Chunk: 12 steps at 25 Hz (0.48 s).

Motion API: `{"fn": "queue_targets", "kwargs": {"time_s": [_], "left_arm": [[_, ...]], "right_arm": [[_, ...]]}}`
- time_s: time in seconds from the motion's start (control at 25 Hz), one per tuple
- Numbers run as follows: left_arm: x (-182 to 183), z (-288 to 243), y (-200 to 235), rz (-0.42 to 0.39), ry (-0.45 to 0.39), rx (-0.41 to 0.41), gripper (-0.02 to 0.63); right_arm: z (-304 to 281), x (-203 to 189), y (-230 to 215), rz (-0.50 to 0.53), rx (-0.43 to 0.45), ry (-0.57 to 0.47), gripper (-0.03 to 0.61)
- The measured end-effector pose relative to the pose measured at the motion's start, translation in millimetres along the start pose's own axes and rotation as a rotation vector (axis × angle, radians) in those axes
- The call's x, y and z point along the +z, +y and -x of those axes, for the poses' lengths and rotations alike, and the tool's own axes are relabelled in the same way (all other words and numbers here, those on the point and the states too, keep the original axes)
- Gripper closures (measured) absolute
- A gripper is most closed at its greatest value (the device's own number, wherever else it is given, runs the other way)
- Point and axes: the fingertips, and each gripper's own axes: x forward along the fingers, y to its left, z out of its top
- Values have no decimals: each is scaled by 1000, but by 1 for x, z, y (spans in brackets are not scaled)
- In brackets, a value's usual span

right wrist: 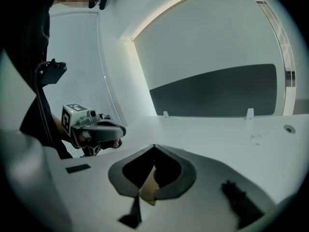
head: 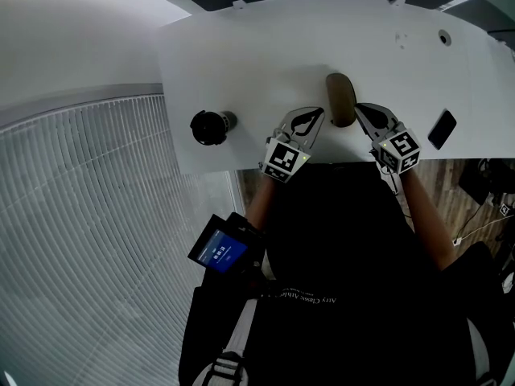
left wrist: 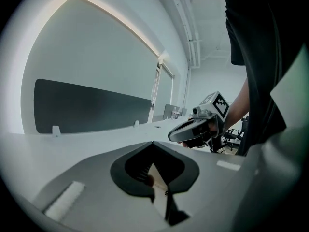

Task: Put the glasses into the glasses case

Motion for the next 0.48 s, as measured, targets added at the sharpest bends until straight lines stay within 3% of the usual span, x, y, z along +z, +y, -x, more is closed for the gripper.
{"fn": "queue_targets", "kwargs": {"time_s": [0.48], "left_arm": [[-16, 3, 0, 24, 39, 7, 606]], "right_arm": [[-13, 0, -7, -5, 20, 17, 572]]}}
